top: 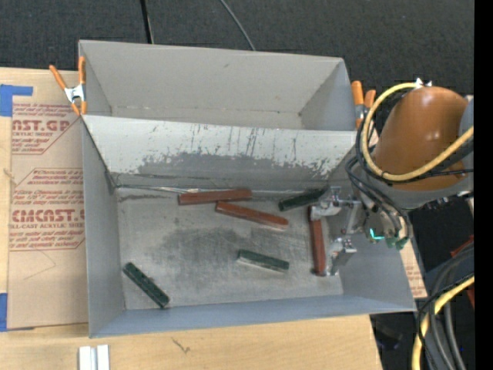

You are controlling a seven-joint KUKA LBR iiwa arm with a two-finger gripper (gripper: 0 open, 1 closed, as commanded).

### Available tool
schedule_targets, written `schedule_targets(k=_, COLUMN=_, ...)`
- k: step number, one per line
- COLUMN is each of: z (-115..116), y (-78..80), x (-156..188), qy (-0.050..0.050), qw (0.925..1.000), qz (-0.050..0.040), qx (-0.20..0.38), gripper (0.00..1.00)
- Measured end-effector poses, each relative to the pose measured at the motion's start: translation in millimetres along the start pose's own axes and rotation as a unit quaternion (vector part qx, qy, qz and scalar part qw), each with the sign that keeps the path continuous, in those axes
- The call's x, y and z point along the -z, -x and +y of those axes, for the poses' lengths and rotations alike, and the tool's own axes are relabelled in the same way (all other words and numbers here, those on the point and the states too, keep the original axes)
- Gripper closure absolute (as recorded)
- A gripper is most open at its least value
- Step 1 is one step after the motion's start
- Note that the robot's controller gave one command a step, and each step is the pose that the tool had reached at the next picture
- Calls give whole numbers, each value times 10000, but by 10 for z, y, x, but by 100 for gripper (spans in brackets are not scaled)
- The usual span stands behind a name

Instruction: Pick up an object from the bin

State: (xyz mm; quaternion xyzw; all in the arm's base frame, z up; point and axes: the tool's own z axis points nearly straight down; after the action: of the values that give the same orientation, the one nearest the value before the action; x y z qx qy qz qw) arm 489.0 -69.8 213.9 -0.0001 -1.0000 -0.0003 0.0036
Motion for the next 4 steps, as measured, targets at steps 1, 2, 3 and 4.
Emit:
schedule_targets(k=1, z=3, y=17, x=40, qy=-4, qw=10000, qz=-41, qx=4, gripper=0)
schedule_targets(k=2, z=64, y=65, x=-369, qy=-12, qw=9998, qz=-86, qx=172, gripper=0)
schedule_targets(k=3, z=484, y=145, x=-889, qy=-1, qw=9996, qz=-44, qx=-265, gripper=0)
schedule_targets(k=4, z=304, y=37, x=-1395, qy=-1, qw=9998, qz=-63, qx=188, gripper=100)
